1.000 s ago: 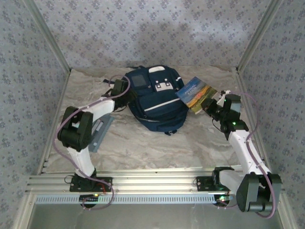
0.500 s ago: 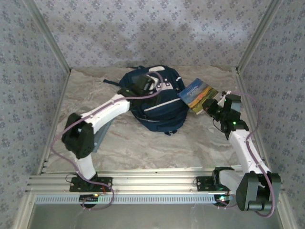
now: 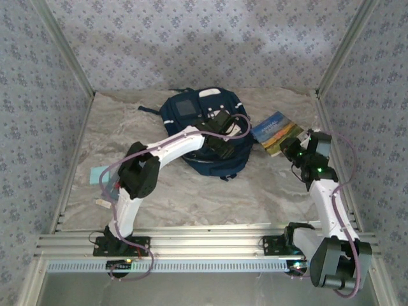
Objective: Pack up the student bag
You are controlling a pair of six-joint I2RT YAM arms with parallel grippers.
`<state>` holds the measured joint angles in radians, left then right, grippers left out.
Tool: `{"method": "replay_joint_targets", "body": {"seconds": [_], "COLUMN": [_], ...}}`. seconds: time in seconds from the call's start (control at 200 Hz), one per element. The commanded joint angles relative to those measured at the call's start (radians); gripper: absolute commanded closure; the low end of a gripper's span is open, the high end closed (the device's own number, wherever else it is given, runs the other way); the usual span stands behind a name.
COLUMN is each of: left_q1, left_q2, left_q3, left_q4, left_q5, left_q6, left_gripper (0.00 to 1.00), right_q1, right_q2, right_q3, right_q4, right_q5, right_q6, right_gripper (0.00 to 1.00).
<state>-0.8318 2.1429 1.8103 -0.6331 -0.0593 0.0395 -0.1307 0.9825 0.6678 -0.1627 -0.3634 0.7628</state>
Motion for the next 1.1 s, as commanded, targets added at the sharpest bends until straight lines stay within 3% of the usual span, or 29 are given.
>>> {"method": "replay_joint_targets", "body": {"seconds": [0.0,0.31,0.37,0.465,0.515,0.6,0.72,0.914,1.094], "left_q1": [-0.002,-0.001,-0.001,0.0,0.004,0.026,0.094,0.185,0.237], "left_q2": [0.041,0.145,0.154,0.153,0.144,0.108,0.046,-0.01,0.013], "left_q3": [0.053,0.09,0.091,0.102,0.113,0.125,0.135,0.242,0.418], "left_q4": [-0.04,-0.039,-0.039,-0.053,-0.072,-0.074,-0.059,-0.051,-0.102], "left_q5": [0.023,-0.056,-0.063,-0.086,-0.082,-0.002,0.197,0.431,0.544], "left_q6": [0.033,0.047,0.044,0.031,0.02,-0.013,-0.098,-0.195,-0.229], "left_gripper": [0.41,0.45,0.55,0.83,0.91,1.0,1.0,1.0,1.0], "right_q1": [-0.014,-0.021,-0.021,-0.022,-0.023,-0.027,-0.044,-0.061,-0.06], "right_q2": [-0.041,-0.042,-0.047,-0.056,-0.062,-0.068,-0.069,-0.091,-0.116], "right_q3": [0.001,-0.01,-0.01,-0.008,-0.004,0.009,0.057,0.102,0.09], "right_q4": [0.032,0.054,0.046,0.04,0.034,0.019,-0.044,-0.12,-0.112], "right_q5": [-0.024,-0.049,-0.048,-0.048,-0.048,-0.051,-0.066,-0.037,-0.041], "right_q6": [0.004,0.012,0.009,0.005,0.003,-0.005,-0.046,-0.109,-0.095], "right_gripper": [1.0,1.0,1.0,1.0,1.0,1.0,1.0,1.0,1.0]}}
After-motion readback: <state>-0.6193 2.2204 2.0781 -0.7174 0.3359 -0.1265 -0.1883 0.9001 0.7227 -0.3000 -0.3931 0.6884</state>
